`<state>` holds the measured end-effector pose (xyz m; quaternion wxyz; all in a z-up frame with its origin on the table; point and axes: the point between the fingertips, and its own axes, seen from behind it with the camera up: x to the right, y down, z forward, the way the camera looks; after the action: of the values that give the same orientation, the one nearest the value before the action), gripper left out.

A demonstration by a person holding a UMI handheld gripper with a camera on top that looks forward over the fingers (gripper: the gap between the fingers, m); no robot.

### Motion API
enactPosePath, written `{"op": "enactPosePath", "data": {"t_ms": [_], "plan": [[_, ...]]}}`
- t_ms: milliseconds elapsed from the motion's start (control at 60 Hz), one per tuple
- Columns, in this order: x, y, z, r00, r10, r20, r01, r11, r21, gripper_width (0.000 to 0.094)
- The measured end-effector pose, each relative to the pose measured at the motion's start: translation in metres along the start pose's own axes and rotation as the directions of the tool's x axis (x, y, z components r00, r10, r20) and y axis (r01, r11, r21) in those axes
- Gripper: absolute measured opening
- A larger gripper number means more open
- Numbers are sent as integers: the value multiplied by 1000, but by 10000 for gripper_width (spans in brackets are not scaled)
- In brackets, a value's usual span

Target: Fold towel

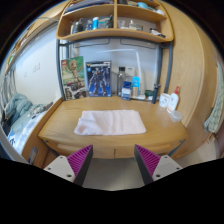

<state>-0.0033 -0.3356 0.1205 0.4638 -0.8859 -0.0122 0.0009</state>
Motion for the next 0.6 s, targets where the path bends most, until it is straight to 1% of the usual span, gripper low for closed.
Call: {"op": "enactPosePath", "data": {"t_ms": [117, 133, 150, 250, 350, 467, 517, 600], "plan": [[-36, 0, 38, 997, -36, 63, 38, 999, -33, 837], [-37, 4, 25, 997, -42, 72, 45, 998, -41, 836], [-50, -1, 44, 996, -47, 81, 50, 998, -43, 836], [-90, -7, 85, 987, -77, 141, 86, 995, -58, 842], [-125, -17, 126, 979, -95, 182, 109, 991, -74, 842], [-156, -29, 181, 974, -108, 201, 129, 987, -93, 853], [-162, -33, 204, 973, -120, 195, 142, 985, -99, 850], [-169, -40, 240, 975, -138, 177, 157, 982, -102, 821]]}}
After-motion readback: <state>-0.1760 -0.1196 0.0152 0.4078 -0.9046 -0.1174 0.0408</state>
